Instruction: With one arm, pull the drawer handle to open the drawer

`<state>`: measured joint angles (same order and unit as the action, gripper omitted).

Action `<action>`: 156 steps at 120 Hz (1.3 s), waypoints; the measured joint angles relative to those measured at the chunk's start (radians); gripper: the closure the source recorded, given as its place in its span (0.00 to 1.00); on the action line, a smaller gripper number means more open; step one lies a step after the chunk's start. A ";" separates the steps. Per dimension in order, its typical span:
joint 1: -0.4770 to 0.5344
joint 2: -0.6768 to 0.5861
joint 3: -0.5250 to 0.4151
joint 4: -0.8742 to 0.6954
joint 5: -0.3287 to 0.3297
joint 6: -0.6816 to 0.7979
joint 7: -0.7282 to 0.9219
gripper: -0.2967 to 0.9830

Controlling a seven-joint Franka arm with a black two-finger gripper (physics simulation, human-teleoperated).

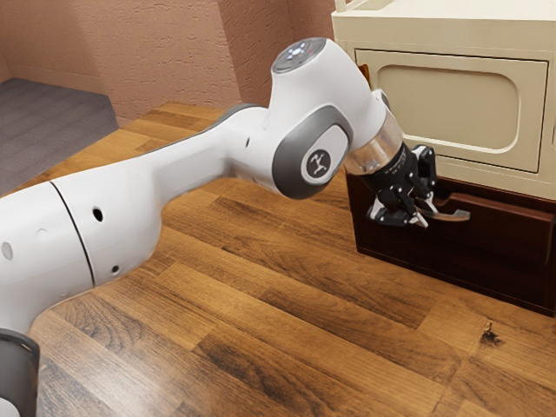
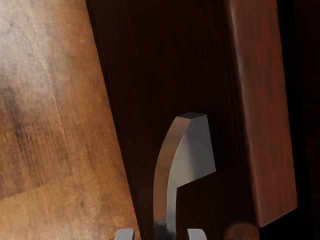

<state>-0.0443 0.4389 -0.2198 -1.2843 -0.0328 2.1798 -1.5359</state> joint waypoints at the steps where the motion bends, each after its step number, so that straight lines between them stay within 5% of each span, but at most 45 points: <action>1: 0.000 0.000 0.000 0.000 0.000 0.000 0.000 0.72; 48: -0.003 -0.012 -0.001 -0.008 0.000 -0.015 -0.003 0.83; 156: -0.001 -0.162 0.002 -0.218 -0.023 0.015 -0.006 0.85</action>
<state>-0.0456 0.2766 -0.2175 -1.5022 -0.0553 2.1943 -1.5420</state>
